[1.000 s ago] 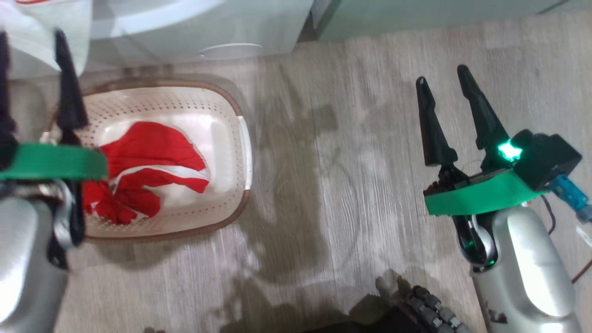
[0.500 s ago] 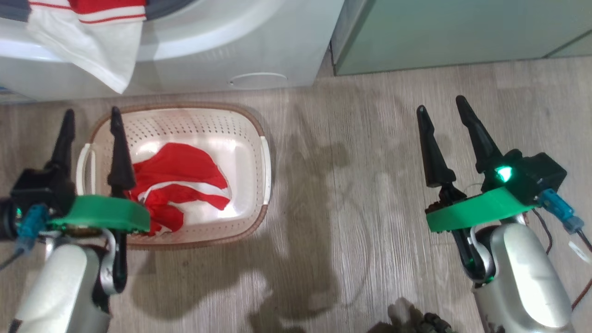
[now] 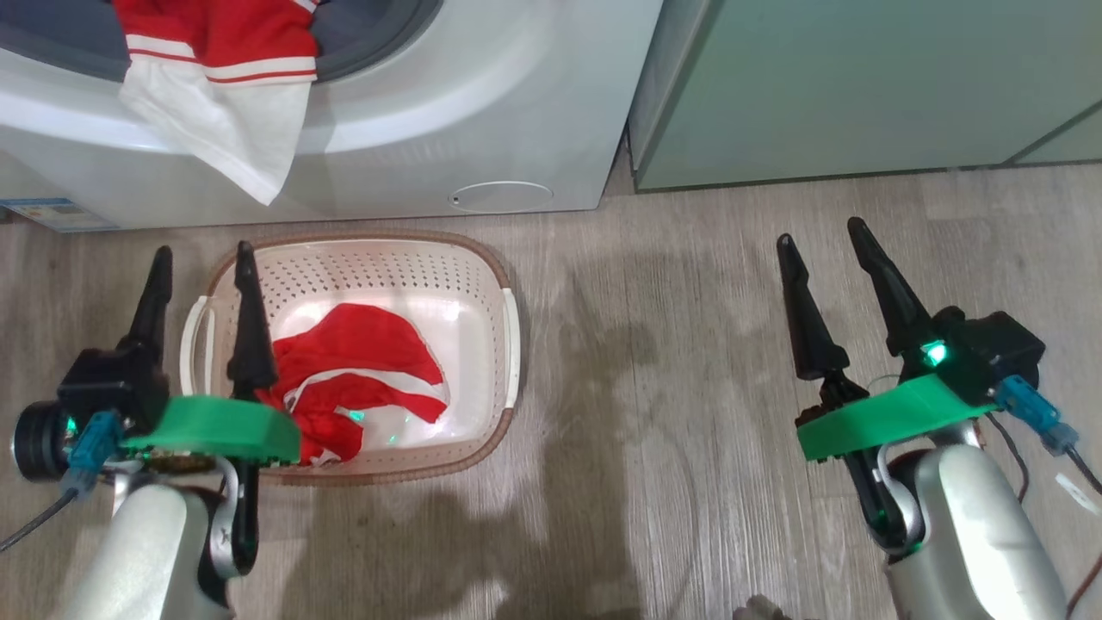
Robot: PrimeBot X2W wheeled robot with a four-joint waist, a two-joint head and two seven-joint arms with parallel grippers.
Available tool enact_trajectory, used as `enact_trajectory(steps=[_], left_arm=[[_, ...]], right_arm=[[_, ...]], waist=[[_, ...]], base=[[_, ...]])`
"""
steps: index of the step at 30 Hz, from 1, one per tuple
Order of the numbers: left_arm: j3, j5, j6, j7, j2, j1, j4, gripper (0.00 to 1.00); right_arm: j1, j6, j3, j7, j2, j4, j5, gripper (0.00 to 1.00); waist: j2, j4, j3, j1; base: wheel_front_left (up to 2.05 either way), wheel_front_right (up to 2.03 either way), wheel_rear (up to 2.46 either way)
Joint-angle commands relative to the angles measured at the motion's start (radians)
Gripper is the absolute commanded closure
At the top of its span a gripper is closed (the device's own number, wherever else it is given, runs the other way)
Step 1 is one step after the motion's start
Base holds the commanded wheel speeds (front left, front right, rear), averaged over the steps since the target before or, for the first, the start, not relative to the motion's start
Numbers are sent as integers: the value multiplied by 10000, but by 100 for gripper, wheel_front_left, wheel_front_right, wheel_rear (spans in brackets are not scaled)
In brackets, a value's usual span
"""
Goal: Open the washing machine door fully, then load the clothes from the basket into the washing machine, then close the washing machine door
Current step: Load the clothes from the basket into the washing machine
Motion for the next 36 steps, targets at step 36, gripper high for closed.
enact_trajectory(steps=[36], left_arm=[[754,-112,-1610,2034,804,-4563,3897,0]], right_arm=[[-707,0,976,-197,-12,-693,492,0]], waist=[[-1,-968,1876,1]], base=[[0,0,0]])
